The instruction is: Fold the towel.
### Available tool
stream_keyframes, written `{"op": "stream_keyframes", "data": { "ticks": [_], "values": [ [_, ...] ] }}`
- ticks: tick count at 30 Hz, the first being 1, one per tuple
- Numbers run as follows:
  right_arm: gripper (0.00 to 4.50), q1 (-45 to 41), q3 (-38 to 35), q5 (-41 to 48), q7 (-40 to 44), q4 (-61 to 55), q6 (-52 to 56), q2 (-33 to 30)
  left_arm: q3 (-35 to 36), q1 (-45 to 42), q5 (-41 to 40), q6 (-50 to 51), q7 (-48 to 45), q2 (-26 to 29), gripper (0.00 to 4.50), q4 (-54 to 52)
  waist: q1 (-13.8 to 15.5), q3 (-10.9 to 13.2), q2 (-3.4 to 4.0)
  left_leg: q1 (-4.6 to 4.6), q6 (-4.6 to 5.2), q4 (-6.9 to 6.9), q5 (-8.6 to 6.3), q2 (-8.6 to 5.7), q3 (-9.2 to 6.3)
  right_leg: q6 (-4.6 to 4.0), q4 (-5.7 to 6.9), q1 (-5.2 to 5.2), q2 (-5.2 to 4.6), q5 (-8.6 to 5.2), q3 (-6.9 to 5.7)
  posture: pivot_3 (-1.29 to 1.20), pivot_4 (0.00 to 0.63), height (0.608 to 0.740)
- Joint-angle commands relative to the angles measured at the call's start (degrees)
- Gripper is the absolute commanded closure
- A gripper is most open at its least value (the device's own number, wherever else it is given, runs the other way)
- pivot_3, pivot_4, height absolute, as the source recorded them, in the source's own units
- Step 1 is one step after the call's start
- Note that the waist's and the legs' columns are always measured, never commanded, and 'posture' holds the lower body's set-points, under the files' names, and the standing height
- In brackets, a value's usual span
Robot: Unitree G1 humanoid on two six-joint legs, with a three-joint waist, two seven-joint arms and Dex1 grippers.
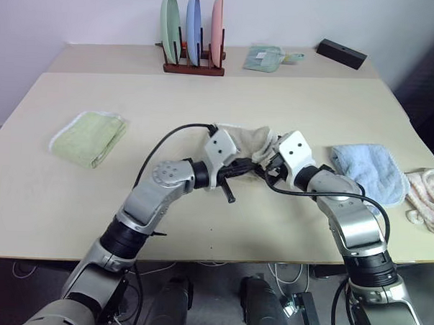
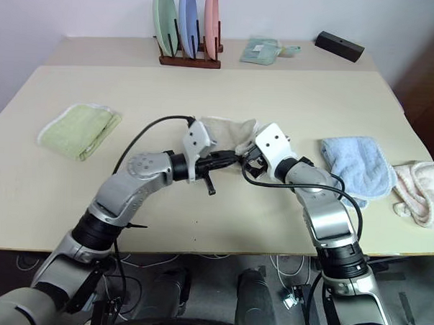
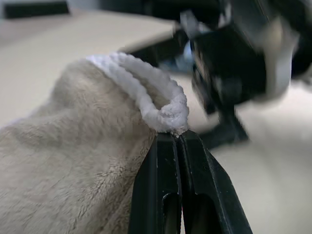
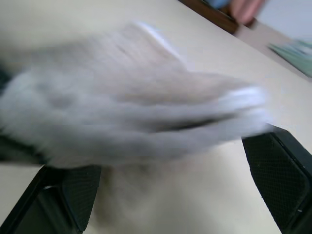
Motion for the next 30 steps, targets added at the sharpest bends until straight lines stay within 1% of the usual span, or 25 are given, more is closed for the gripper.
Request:
{"op": "stream_keyframes", "data": {
  "ticks": [1, 7, 8, 10, 13, 14, 15, 16, 17, 18, 20, 22, 23, 25, 27, 28, 29, 30],
  "values": [
    [0.12, 0.8, -2.5, -0.6, -1.3, -2.5, -0.6, -1.1, 0.4, -1.3, 1.9, -1.7, -0.3, -1.0, 4.45, 1.1, 0.1, 0.0, 0.01, 0.0, 0.0, 0.01, 0.0, 0.0, 0.0, 0.0, 0.0, 0.0, 0.0, 0.0, 0.0, 0.0, 0.15, 0.74],
    [0.12, 2.6, -3.0, -1.3, -2.5, -3.8, 0.4, -1.5, 0.9, -0.7, 3.2, -1.4, -0.5, -2.0, 4.45, 2.6, 0.2, 0.0, 0.0, -0.03, 0.0, 0.02, 0.0, 0.0, 0.0, 0.01, 0.0, 0.01, 0.0, 0.0, 0.0, 0.0, 0.15, 0.74],
    [0.12, 2.7, -3.1, -1.2, -2.5, -3.8, 0.5, -1.6, 1.5, -0.3, 2.3, -0.4, -0.9, -2.2, 4.21, 2.4, 0.1, 0.0, 0.0, -0.03, 0.0, 0.02, 0.0, 0.0, 0.0, 0.01, 0.0, 0.01, 0.0, 0.0, 0.0, 0.0, 0.15, 0.74],
    [0.12, 2.8, -3.4, -1.1, -2.3, -3.9, 0.5, -1.8, 2.4, 0.2, 1.0, 1.0, -1.5, -2.4, 3.64, 1.9, 0.1, 0.0, 0.0, -0.02, 0.0, 0.02, 0.0, 0.0, -0.01, 0.01, 0.01, 0.01, 0.0, 0.0, 0.0, 0.0, 0.15, 0.74],
    [0.12, 3.2, -3.5, -0.9, -0.9, -4.1, 0.1, -3.2, 3.9, 1.0, 0.5, 1.9, -1.5, -2.0, 2.18, 0.0, 0.2, 0.0, 0.0, -0.02, 0.0, 0.03, 0.0, 0.0, 0.0, 0.01, 0.01, 0.01, 0.0, 0.0, 0.0, 0.0, 0.15, 0.74],
    [0.12, 3.7, -3.7, 0.0, 1.0, -5.0, -0.3, -4.4, 6.1, 1.5, -0.4, 2.8, -0.4, -1.8, 1.7, -1.4, 0.2, 0.0, 0.0, -0.02, 0.0, 0.03, 0.0, 0.0, 0.0, 0.01, 0.01, 0.01, 0.0, 0.0, 0.0, 0.0, 0.15, 0.74],
    [0.68, 4.1, -3.9, 0.7, 2.3, -5.6, -0.6, -5.2, 7.8, 1.8, -1.0, 3.5, 0.5, -1.8, 1.21, -2.3, 0.2, 0.0, 0.01, -0.02, 0.0, 0.03, 0.0, 0.0, 0.0, 0.01, 0.01, 0.0, 0.0, 0.0, 0.0, 0.0, 0.15, 0.74],
    [1.07, 4.6, -4.3, 1.6, 3.8, -6.0, -0.5, -6.4, 10.9, 2.3, -2.5, 4.7, 1.6, -1.6, 0.65, -3.5, 0.2, 0.0, 0.0, -0.03, 0.0, 0.03, 0.0, 0.0, -0.01, 0.01, 0.0, 0.01, 0.0, 0.0, 0.0, 0.0, 0.15, 0.74],
    [1.45, 5.0, -4.5, 2.1, 5.2, -6.3, -0.3, -7.6, 13.6, 2.8, -4.0, 5.9, 2.6, -1.5, 0.63, -4.5, 0.2, 0.0, 0.01, -0.03, 0.0, 0.03, 0.0, 0.0, -0.01, 0.02, 0.0, 0.01, 0.0, -0.01, 0.0, 0.0, 0.15, 0.74],
    [2.03, 5.4, -4.7, 2.4, 5.9, -6.5, -0.1, -8.3, 15.2, 3.1, -5.0, 6.8, 3.2, -1.5, 0.63, -5.2, 0.1, 0.0, 0.01, -0.02, 0.0, 0.02, 0.0, 0.0, -0.01, 0.02, 0.0, 0.01, -0.01, -0.01, 0.0, 0.0, 0.15, 0.74],
    [2.99, 5.5, -5.1, 2.5, 6.4, -6.5, -0.3, -9.3, 18.6, 3.7, -6.1, 7.3, 4.6, -1.1, 0.63, -6.2, 0.0, 0.0, 0.01, -0.01, 0.0, 0.03, 0.0, 0.02, -0.01, 0.02, 0.02, 0.01, 0.0, -0.01, 0.0, 0.0, 0.15, 0.74],
    [4.22, 3.7, -5.7, 2.4, 5.7, -5.7, -0.4, -9.2, 21.3, 3.3, -5.5, 6.6, 6.3, -0.1, 1.29, -5.3, 0.1, 0.0, 0.01, 0.0, 0.0, 0.03, 0.0, 0.02, -0.01, 0.02, 0.03, 0.02, 0.0, -0.01, 0.0, 0.0, 0.15, 0.74],
    [4.5, 3.0, -5.8, 2.3, 5.5, -5.4, -0.5, -9.0, 21.9, 3.1, -5.3, 6.3, 6.8, 0.2, 1.52, -4.9, 0.1, 0.0, 0.01, 0.0, 0.0, 0.04, 0.0, 0.01, -0.01, 0.02, 0.03, 0.02, 0.0, -0.01, -0.01, 0.0, 0.15, 0.74],
    [4.5, 0.1, -5.5, 3.3, 4.8, -5.3, 0.6, -7.2, 22.2, 2.0, -3.6, 5.0, 8.8, 0.2, 2.48, -3.2, 0.1, 0.0, 0.01, 0.0, 0.0, 0.05, 0.0, 0.01, -0.01, 0.02, 0.03, 0.02, 0.0, -0.01, 0.0, 0.0, 0.15, 0.74],
    [4.5, -2.6, -4.5, 3.7, 4.3, -5.1, 1.3, -5.5, 21.2, 1.2, -2.3, 3.9, 9.2, 0.1, 3.41, -1.9, 0.2, 0.0, 0.01, 0.0, 0.0, 0.05, 0.0, 0.01, -0.01, 0.02, 0.03, 0.02, 0.0, 0.0, 0.0, 0.0, 0.15, 0.74],
    [4.5, -4.4, -3.8, 4.3, 3.8, -4.8, 2.2, -3.7, 20.2, 0.6, -1.7, 3.4, 9.1, -0.2, 3.95, -1.2, 0.2, 0.0, 0.01, 0.0, 0.0, 0.05, 0.0, 0.01, -0.01, 0.02, 0.03, 0.02, 0.0, 0.0, -0.01, 0.0, 0.15, 0.74],
    [4.5, -6.0, -3.1, 4.8, 3.4, -4.2, 2.9, -2.0, 19.3, -0.1, -1.0, 2.8, 8.9, -0.5, 4.37, -0.3, 0.2, 0.0, 0.0, 0.0, 0.0, 0.04, 0.0, 0.01, -0.01, 0.02, 0.02, 0.02, 0.0, 0.0, -0.01, 0.0, 0.15, 0.74],
    [4.5, -7.7, -2.0, 5.1, 3.1, -3.3, 3.5, 0.0, 18.3, -0.9, -0.4, 2.2, 8.8, -1.1, 4.44, 0.8, 0.2, 0.0, 0.0, 0.0, 0.0, 0.04, 0.0, 0.01, -0.01, 0.02, 0.02, 0.02, 0.0, 0.0, -0.01, 0.0, 0.15, 0.74]
  ]
}}
